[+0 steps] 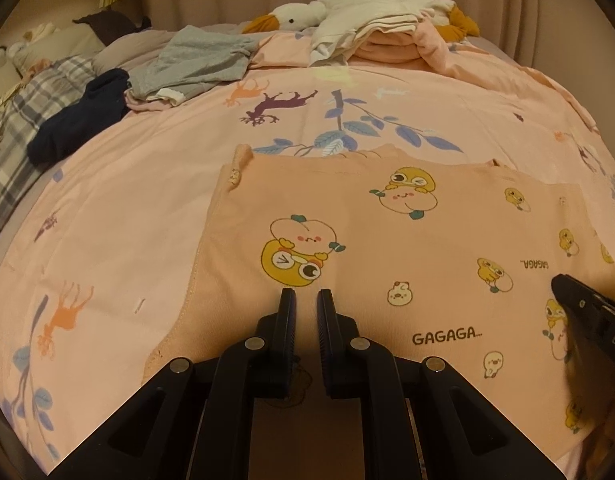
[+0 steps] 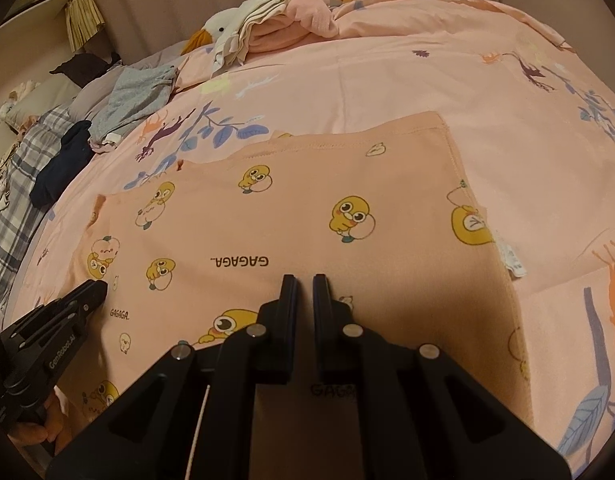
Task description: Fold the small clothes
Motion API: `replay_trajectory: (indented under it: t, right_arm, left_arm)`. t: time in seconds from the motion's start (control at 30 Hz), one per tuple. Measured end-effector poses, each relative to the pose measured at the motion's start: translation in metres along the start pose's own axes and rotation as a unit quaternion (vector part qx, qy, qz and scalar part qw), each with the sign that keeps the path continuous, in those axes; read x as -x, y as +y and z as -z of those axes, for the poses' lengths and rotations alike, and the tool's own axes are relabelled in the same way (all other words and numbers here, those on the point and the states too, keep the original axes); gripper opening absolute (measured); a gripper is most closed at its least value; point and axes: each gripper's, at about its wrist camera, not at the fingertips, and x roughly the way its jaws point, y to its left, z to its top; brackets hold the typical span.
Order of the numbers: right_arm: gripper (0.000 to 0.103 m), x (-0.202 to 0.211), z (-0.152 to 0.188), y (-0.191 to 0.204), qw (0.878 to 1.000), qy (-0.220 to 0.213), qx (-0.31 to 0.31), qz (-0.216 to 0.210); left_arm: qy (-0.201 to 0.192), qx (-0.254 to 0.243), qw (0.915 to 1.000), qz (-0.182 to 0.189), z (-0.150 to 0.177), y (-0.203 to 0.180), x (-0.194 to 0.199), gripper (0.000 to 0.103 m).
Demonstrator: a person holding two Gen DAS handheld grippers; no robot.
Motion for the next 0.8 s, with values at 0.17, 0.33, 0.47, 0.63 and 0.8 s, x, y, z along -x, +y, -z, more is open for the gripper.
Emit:
replay_trajectory:
  t: [0.17, 0.33, 0.47, 0.63, 0.8]
  right_arm:
    - [0.007, 0.000, -0.001, -0.001, 1.000, -0.001, 0.001, -0.004]
    - [0.007, 0.002, 0.002, -0.005, 1.000, -0.011, -0.010, -0.016]
    - [0.007, 0.002, 0.003, -0.005, 1.000, -0.012, -0.011, -0.019]
    - [0.007, 0.002, 0.004, 0.001, 1.000, -0.013, 0.011, 0.001]
    - [0.007, 0.002, 0.004, 0.001, 1.000, -0.014, 0.015, 0.001]
  left_arm:
    - [0.016, 0.026, 0.9991, 0.031, 0.006, 0.012, 0.009, 0.011]
    - [0.010, 0.038, 0.9957, 0.084, 0.016, 0.027, 0.015, 0.013]
    - [0.034, 0.079, 0.9843, 0.154, 0.027, 0.045, 0.026, 0.027]
    - [0.070, 0.132, 0.9560, 0.253, 0.045, 0.062, 0.036, 0.035]
    - [0.087, 0.123, 0.9378, 0.312, 0.060, 0.054, 0.044, 0.045]
